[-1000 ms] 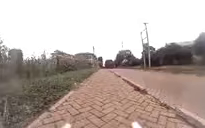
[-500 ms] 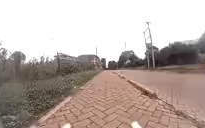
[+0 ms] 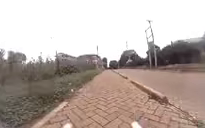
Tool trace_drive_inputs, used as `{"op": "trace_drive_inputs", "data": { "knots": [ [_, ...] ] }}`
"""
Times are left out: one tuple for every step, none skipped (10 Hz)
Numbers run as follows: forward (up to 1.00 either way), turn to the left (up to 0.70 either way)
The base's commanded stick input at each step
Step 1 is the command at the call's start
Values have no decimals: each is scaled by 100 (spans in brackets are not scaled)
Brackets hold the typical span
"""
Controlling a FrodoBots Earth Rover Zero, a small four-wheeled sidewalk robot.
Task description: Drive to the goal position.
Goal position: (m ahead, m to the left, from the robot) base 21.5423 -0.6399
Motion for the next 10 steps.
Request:
{"op": "trace_drive_inputs", "data": {
  "knots": [
    [70,0],
    [70,0],
    [70,0],
    [70,0],
    [70,0],
    [70,0],
    [70,0],
    [70,0],
    [70,0],
    [70,-35]
  ]
}}
